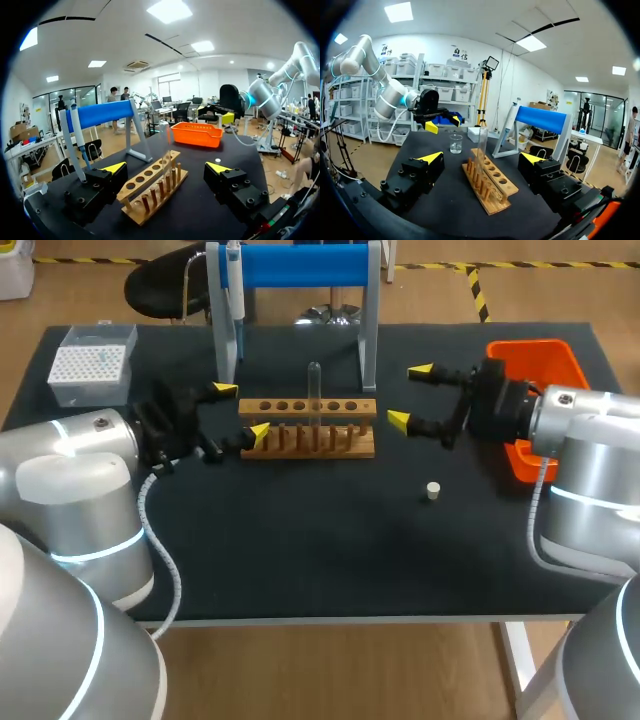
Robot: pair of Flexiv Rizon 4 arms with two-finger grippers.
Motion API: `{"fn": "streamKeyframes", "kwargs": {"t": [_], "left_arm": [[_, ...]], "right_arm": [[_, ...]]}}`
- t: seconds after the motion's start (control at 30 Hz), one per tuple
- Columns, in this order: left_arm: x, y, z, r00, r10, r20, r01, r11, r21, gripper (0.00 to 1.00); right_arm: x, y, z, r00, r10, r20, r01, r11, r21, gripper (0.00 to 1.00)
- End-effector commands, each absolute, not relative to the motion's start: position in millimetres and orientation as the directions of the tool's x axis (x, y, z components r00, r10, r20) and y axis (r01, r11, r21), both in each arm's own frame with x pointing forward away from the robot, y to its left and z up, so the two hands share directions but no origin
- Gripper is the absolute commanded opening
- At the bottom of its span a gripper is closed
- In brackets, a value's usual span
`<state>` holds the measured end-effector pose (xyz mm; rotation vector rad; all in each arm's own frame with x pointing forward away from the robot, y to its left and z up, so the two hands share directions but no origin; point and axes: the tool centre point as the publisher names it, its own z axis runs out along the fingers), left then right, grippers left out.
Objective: Invert the test tube, pick up the pipette, mount the tip to pipette, aspirate from beaker and dispense into the tube, eject the tip, return the pipette, and cap with the stopper.
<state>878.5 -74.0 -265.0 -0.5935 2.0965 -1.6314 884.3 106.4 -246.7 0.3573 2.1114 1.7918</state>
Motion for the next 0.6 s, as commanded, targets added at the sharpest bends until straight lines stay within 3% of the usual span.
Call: {"fn": "streamKeyframes", "kwargs": {"t": [0.03,0.4,0.6], "left_arm": [[879,-71,-266,-0.825,-0.562,-0.064,-0.072,0.216,-0.974,1.0],[879,-71,-266,-0.825,-0.562,-0.064,-0.072,0.216,-0.974,1.0],[879,-71,-266,-0.825,-0.562,-0.064,-0.072,0.216,-0.974,1.0]], "right_arm": [[884,106,-247,-0.908,0.408,-0.099,-0.032,0.17,0.985,1.0],[884,106,-247,-0.908,0.408,-0.099,-0.032,0.17,0.985,1.0],[904,122,-244,-0.954,0.284,-0.09,-0.049,0.148,0.988,1.0]]}}
